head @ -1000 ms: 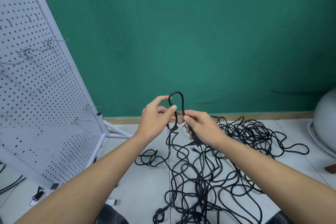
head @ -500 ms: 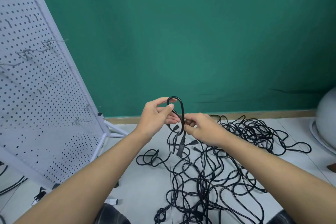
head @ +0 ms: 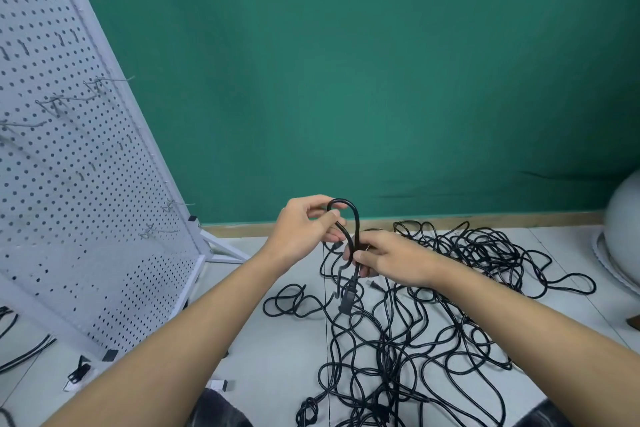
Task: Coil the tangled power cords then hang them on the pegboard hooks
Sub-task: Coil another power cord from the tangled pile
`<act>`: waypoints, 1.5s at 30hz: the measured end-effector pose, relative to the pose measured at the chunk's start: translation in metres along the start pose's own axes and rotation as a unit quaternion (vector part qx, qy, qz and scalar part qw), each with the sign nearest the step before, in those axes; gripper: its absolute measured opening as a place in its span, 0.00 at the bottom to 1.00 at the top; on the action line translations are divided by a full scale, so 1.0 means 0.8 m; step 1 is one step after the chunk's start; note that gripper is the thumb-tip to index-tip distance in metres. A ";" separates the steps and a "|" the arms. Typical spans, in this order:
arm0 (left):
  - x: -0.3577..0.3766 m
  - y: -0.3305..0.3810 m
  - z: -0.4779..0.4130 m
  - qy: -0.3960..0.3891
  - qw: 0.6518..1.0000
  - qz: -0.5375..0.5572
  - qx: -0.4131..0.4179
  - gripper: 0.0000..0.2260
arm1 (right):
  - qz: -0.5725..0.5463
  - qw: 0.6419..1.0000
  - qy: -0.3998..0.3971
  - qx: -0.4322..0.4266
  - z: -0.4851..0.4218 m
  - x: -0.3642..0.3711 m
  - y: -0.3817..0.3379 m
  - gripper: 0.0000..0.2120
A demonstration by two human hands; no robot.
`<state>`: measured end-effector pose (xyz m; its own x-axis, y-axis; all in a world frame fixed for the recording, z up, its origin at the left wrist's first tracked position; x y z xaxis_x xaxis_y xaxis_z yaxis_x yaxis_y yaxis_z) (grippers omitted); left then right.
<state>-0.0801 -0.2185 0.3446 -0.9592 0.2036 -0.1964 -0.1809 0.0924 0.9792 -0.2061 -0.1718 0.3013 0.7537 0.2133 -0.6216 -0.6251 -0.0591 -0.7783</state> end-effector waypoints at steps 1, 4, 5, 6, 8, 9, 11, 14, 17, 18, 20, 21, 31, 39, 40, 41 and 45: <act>0.001 0.003 0.002 -0.013 1.000 0.009 0.003 0.12 | -0.014 1.000 -0.007 0.007 0.001 0.001 0.002 0.09; 0.008 0.013 0.010 -0.058 0.998 0.016 0.018 0.18 | -0.040 0.998 -0.027 0.029 0.001 0.005 0.006 0.10; 0.010 0.016 0.011 -0.063 0.998 -0.001 0.028 0.17 | -0.031 0.999 -0.032 0.031 0.001 0.006 0.006 0.09; 0.011 0.017 0.011 -0.058 0.997 -0.025 0.039 0.15 | -0.018 0.999 -0.034 0.033 0.001 0.007 0.006 0.09; 0.009 0.015 0.008 -0.024 0.997 -0.062 0.043 0.11 | 0.001 0.999 -0.039 0.032 0.000 0.010 0.004 0.08; 0.007 0.012 0.006 -0.003 0.997 -0.069 0.030 0.10 | 0.015 0.999 -0.037 0.030 -0.001 0.011 0.005 0.08; 0.002 0.000 0.002 0.023 0.997 -0.067 -0.010 0.08 | 0.058 0.998 -0.027 0.022 -0.001 0.009 0.004 0.06; -0.002 -0.011 -0.003 0.030 0.997 -0.053 -0.046 0.05 | 0.079 0.997 -0.016 0.020 0.002 0.006 0.001 0.06; -0.003 -0.011 -0.005 0.033 0.997 -0.049 -0.049 0.03 | 0.053 0.998 0.009 0.024 0.001 0.000 0.003 0.16; -0.004 -0.009 -0.006 0.039 0.997 -0.050 -0.045 0.03 | 0.040 0.999 0.010 0.021 -0.001 0.001 0.002 0.17; -0.008 -0.007 -0.009 0.051 0.997 -0.052 -0.038 0.02 | -0.037 0.999 0.005 0.029 -0.003 0.006 0.001 0.14; -0.010 -0.007 -0.010 0.054 0.996 -0.054 -0.035 0.02 | -0.079 0.996 -0.002 0.038 -0.003 0.010 0.002 0.11; 0.004 -0.050 -0.007 -0.046 0.995 -0.037 -0.080 0.13 | -0.230 0.967 0.098 0.037 -0.008 -0.020 -0.010 0.09; 0.048 -0.097 0.025 -0.223 0.952 -0.203 -0.049 0.08 | -0.364 0.920 0.131 0.064 -0.001 -0.039 -0.009 0.09; 0.052 -0.097 0.027 -0.235 0.949 -0.203 -0.053 0.06 | -0.374 0.915 0.140 0.067 -0.001 -0.043 -0.008 0.09; 0.055 -0.098 0.030 -0.249 0.946 -0.199 -0.058 0.03 | -0.378 0.910 0.152 0.071 -0.001 -0.047 -0.007 0.09; 0.060 -0.107 0.035 -0.267 0.932 -0.243 -0.044 0.07 | -0.319 0.915 0.233 0.079 0.001 -0.067 0.008 0.12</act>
<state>-0.1050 -0.1896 0.2501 -0.5190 0.6158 -0.5928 -0.6055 0.2247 0.7635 -0.2504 -0.1826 0.3296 0.9574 -0.2853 -0.0442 -0.0213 0.0826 -0.9964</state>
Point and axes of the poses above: each hand's wrist, its own z-axis away from the middle knuckle, its own x-axis out of the palm, y = z × x, the point moved 10 cm from there along -z, towards the middle knuckle, and after that the axes turned 8 degrees about y, right-handed, at the moved point
